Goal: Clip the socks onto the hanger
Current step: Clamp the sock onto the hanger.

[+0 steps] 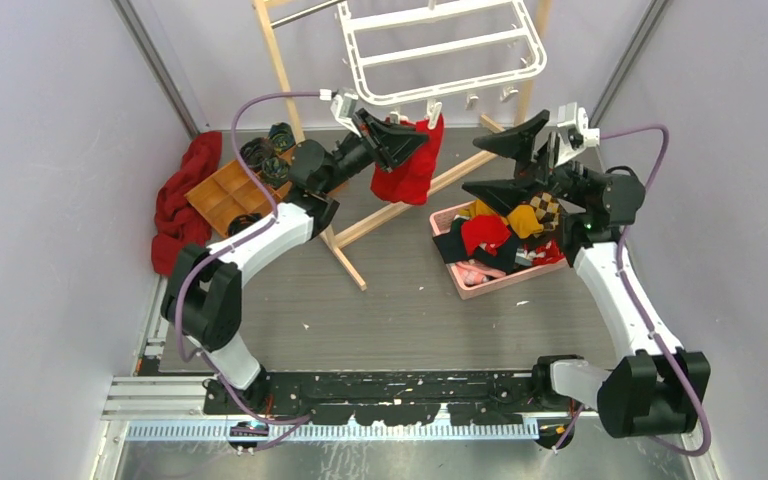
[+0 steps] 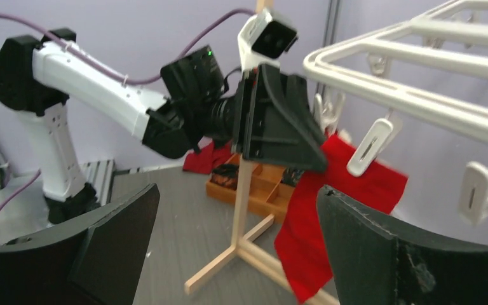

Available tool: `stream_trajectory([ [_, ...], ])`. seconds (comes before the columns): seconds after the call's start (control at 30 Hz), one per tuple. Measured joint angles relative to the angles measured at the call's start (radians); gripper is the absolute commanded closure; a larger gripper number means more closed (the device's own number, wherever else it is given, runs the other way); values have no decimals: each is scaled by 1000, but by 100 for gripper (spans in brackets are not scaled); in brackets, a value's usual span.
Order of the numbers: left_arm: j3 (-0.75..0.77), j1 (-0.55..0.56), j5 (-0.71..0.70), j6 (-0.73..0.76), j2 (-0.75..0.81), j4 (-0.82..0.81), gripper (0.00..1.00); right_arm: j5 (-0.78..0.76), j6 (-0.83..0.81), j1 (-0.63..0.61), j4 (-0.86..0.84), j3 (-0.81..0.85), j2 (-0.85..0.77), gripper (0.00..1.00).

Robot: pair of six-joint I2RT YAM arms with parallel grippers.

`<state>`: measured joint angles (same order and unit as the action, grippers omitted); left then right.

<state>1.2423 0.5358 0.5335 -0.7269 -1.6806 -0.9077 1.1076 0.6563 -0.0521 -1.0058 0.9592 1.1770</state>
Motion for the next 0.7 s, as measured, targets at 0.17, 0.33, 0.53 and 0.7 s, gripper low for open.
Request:
stream_trajectory([
  [0.17, -43, -5, -37, 16, 68, 23, 47, 115, -87, 78, 234, -8, -103, 0],
  [0.33, -135, -6, -74, 53, 188, 83, 32, 142, -492, 160, 858, 53, -222, 0],
  [0.53, -238, 3, -98, 111, 372, 269, 25, 29, -848, 164, 1434, 142, -251, 0],
  [0.7, -268, 2, -126, 157, 505, 464, 23, -68, -956, 175, 1689, 147, -196, 0],
])
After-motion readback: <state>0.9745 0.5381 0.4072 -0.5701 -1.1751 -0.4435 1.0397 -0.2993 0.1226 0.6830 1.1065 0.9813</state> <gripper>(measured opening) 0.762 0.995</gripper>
